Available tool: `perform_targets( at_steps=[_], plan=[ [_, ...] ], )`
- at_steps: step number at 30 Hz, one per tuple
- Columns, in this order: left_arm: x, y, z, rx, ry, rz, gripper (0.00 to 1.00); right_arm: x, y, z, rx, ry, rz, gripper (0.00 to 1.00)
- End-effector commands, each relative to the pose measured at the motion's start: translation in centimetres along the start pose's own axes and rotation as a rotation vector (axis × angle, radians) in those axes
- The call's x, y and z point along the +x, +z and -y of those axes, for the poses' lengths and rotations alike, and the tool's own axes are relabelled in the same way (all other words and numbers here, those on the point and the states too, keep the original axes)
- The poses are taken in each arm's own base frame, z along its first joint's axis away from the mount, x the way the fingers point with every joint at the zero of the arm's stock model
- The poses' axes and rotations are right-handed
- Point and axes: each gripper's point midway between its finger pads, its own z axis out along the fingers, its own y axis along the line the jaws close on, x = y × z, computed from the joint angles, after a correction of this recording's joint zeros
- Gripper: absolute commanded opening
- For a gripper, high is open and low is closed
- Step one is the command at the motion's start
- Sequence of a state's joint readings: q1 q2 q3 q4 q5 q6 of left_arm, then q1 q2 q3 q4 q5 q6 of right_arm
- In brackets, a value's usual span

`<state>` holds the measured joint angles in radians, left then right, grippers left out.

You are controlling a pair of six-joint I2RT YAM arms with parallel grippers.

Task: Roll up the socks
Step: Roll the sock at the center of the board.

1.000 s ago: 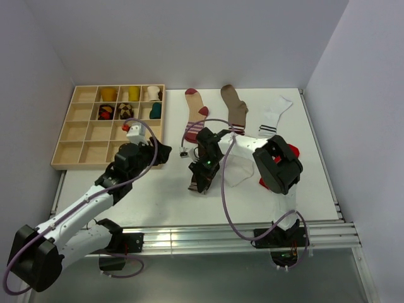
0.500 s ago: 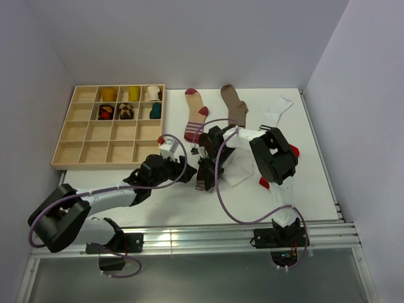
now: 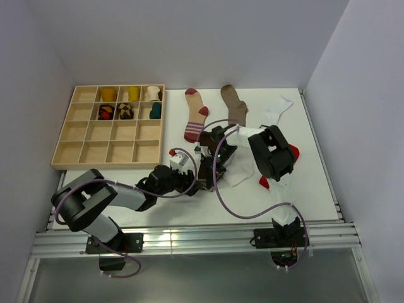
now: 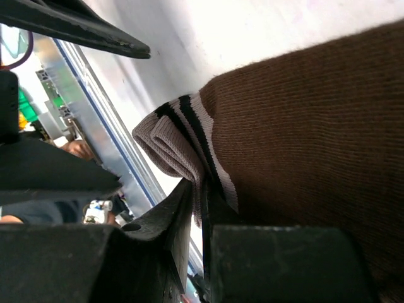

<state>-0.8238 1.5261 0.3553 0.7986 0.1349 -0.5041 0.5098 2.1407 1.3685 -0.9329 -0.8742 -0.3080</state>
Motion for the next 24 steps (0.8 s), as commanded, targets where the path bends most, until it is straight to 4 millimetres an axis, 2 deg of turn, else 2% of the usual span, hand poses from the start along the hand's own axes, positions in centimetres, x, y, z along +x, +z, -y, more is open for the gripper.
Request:
perform_targets(
  at_steps=[1, 8, 12, 16, 17, 21, 24],
  plan=[
    [-0.9, 0.6, 1.0, 0.055, 0.046, 0.041, 0.73, -0.7, -0.6, 0.7, 0.017, 0.005, 0.014, 0.04],
    [-0.1, 1.9, -0.3, -0.009, 0.042, 0.015, 0.68, -0.8, -0.9, 0.8, 0.015, 0.016, 0.021, 0.04],
    [0.0, 2.4, -0.2, -0.005, 0.043, 0.010, 0.66, -0.7, -0.9, 0.9, 0.018, 0.016, 0.017, 0.04],
    [0.4, 3.4, -0.6, -0.025, 0.045, -0.020, 0.51, -0.8, -0.9, 1.0, 0.022, 0.022, 0.017, 0.04],
    [0.8, 3.5, -0.8, -0.035, 0.041, -0.033, 0.44, -0.8, -1.0, 1.0, 0.020, 0.024, 0.018, 0.04],
    [1.2, 3.8, -1.0, -0.043, 0.029, -0.048, 0.37, -0.8, -1.0, 1.2, 0.026, 0.025, 0.016, 0.04],
    [1.6, 3.9, -1.0, -0.043, 0.011, -0.067, 0.25, -0.9, -1.0, 1.4, 0.037, 0.023, 0.020, 0.05]
  ],
)
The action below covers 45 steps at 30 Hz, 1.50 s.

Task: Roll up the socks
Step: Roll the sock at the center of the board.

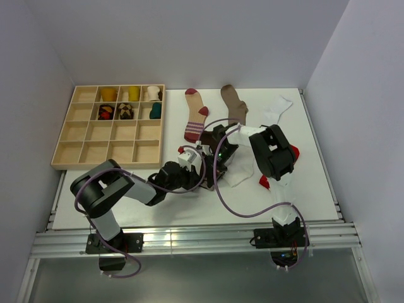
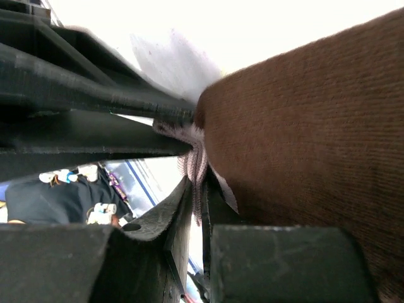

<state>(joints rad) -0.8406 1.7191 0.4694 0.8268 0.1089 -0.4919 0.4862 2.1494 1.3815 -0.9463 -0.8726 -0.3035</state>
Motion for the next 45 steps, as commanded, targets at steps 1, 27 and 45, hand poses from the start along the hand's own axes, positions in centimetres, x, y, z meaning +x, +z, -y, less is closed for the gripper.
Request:
perform_targets(
  at_steps=[1, 27, 45],
  plan=[
    [0.4, 0.6, 0.1, -0.006, -0.005, -0.027, 0.15, -0.8, -0.6, 0.9, 0.050, -0.009, 0.013, 0.07],
    [2.3, -4.6, -0.6, -0.366, -0.301, -0.354, 0.00, -3.7, -17.7, -1.0, 0.630, -0.403, 0.674, 0.55],
    [3.0, -2.1, 1.2, -0.303, -0.488, -0.601, 0.00, 0.4, -5.3, -6.5, 0.725, -1.088, 0.485, 0.56]
  ],
)
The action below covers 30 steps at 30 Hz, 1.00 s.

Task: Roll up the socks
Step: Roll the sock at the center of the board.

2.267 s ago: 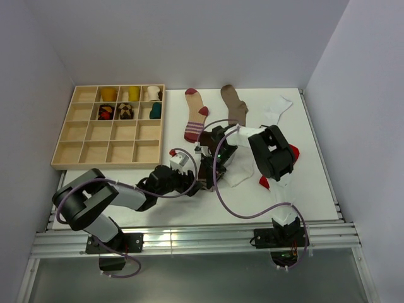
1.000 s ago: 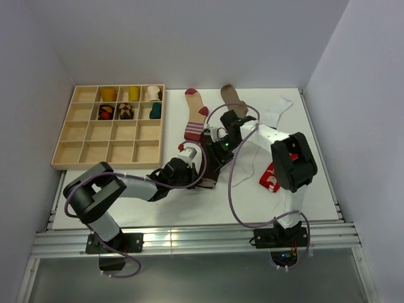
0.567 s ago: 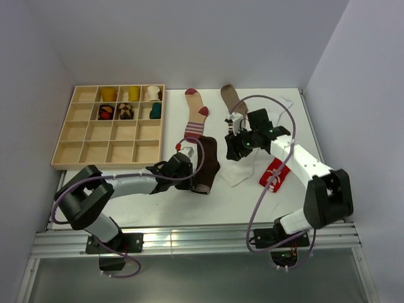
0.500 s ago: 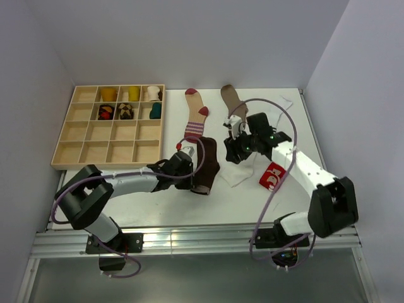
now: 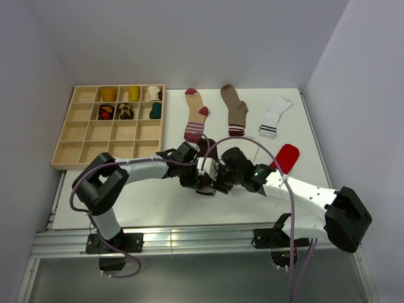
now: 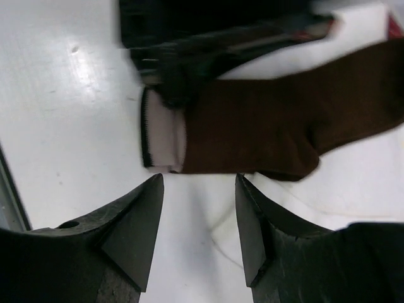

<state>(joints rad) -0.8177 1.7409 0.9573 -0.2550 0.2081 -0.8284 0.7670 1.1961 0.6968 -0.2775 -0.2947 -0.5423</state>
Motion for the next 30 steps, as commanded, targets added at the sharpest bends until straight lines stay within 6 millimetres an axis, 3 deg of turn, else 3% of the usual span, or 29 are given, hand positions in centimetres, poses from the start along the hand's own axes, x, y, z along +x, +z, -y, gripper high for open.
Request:
perform_targets(
  at_steps=[1, 7, 15, 26, 29, 30],
  plan=[
    [0.8, 0.4, -0.3, 0.003, -0.050, -0.084, 0.00, -2.0, 0.4, -0.4, 0.056, -0.139, 0.064, 0.56],
    [0.5, 0.8, -0.2, 0.005, -0.074, -0.117, 0.00, -1.4, 2.2, -2.9, 0.011, -0.215, 0.022, 0.56],
    [-0.4, 0.6, 0.1, 0.021, -0.082, -0.129, 0.00, 0.3, 4.0, -4.2, -0.014, -0.268, -0.047, 0.56],
    [-0.6, 0.6, 0.3, 0.046, -0.080, -0.141, 0.00, 1.9, 5.4, -3.5, 0.026, -0.296, -0.120, 0.54],
    [-0.8, 0.4, 0.5, 0.056, -0.077, -0.143, 0.00, 2.0, 5.8, -3.1, 0.042, -0.291, -0.135, 0.47],
    [-0.9, 0.5, 0.6, 0.058, -0.076, -0.141, 0.00, 1.7, 5.8, -3.0, 0.044, -0.292, -0.134, 0.40]
  ],
)
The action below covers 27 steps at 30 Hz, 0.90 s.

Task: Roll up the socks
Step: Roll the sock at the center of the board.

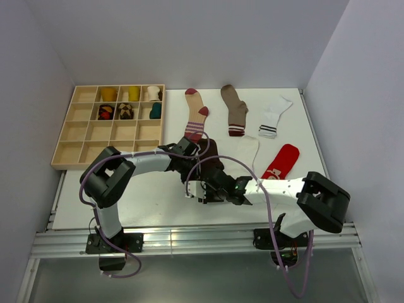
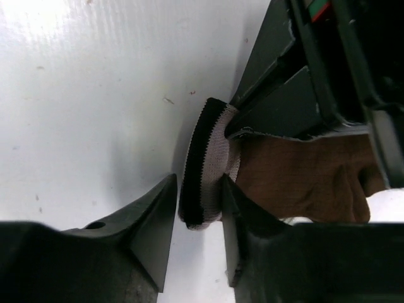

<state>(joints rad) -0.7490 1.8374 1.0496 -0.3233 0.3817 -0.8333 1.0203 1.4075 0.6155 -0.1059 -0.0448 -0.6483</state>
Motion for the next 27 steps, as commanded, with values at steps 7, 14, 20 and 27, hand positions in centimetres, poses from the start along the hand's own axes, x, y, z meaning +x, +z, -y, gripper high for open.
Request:
perform_targets(
  at_steps=[7, 14, 20, 27],
  plan=[
    [-0.5, -0.6, 0.8, 0.032, 0.001, 0.007, 0.04, -1.1, 0.6, 1.2, 0.034, 0.000, -0.006, 0.15],
    [-1.6, -2.2, 0.8, 0.107, -0.062, 0.140, 0.26, -2.6, -1.6, 0.0, -0.136, 0.092, 0.075, 0.11],
    [-2.1, -3.5, 0.1, 0.140, -0.122, 0.270, 0.35, -1.9, -2.8, 0.4, -0.352, 0.261, 0.103, 0.10],
    [-4.0, -6.1, -1.3, 0.129, -0.083, 0.503, 0.47, -1.7, -3.3, 0.3, -0.587, 0.426, 0.099, 0.09]
  ],
)
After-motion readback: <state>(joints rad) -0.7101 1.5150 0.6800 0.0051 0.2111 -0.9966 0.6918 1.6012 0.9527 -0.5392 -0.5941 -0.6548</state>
